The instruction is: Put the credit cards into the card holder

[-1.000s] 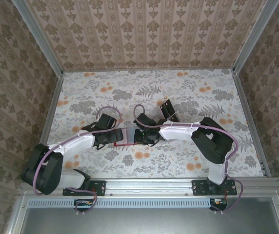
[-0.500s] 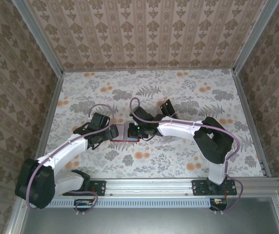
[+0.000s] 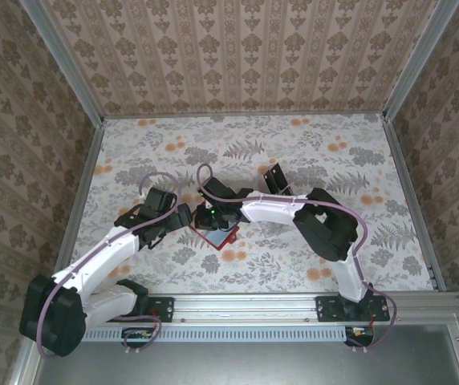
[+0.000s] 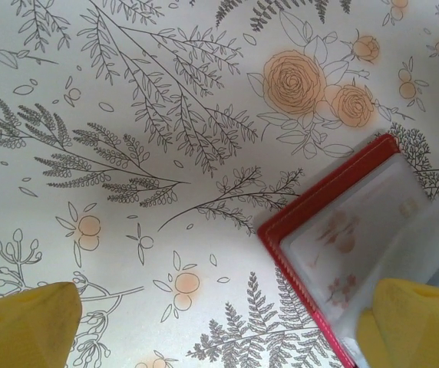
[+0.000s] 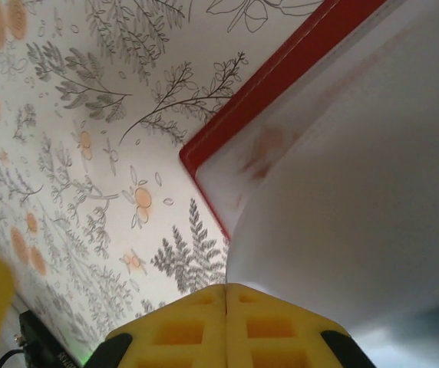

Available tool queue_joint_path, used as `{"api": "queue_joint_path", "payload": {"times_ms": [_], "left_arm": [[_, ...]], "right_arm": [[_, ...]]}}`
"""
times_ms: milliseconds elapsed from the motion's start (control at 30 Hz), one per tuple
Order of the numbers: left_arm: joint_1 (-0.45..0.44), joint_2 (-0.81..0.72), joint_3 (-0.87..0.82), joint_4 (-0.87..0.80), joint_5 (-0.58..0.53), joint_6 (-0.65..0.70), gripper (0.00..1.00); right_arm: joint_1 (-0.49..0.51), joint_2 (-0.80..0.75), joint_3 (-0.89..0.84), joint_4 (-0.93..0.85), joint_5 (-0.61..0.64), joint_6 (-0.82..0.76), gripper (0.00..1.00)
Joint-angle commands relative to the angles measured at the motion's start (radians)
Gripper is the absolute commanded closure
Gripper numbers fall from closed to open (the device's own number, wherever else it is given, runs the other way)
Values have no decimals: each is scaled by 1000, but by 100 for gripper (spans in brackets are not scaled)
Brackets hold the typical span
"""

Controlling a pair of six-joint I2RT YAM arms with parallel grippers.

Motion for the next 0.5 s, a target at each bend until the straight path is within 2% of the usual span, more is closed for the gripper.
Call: {"api": "queue_joint_path", "payload": {"times_ms": [0, 100, 200, 367, 467], "left_arm": [[4, -28, -16, -27, -25, -43, 0], [3, -30, -16, -33, -25, -46, 0], [3, -30, -17, -34, -24, -43, 0], [3, -23, -10, -34, -19, -28, 0], [4, -7, -1, -28, -11, -6, 0]], "right_arm": [[3, 61, 57, 27, -25, 5, 78], [2, 91, 90, 35, -25, 1, 69], [0, 73, 91, 41, -27, -5, 64], [-5, -60, 4, 78, -5, -11, 57], [-5, -152, -64, 81, 19, -8, 57]]}}
